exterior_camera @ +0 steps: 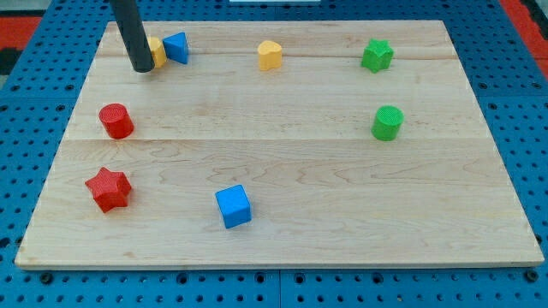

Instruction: Put the blue triangle at the top side of the blue cube

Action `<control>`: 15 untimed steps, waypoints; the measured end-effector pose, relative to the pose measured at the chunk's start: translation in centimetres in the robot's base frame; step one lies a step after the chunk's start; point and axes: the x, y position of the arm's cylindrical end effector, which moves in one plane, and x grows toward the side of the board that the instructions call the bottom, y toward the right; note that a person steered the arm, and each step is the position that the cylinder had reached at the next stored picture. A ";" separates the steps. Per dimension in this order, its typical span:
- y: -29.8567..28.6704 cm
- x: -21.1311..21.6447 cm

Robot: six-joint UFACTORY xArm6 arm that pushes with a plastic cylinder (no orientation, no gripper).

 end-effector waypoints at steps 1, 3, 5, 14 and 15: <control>0.4 0.1; 0.6 0.8; -6.2 -1.8; 10.5 0.2; 10.6 1.4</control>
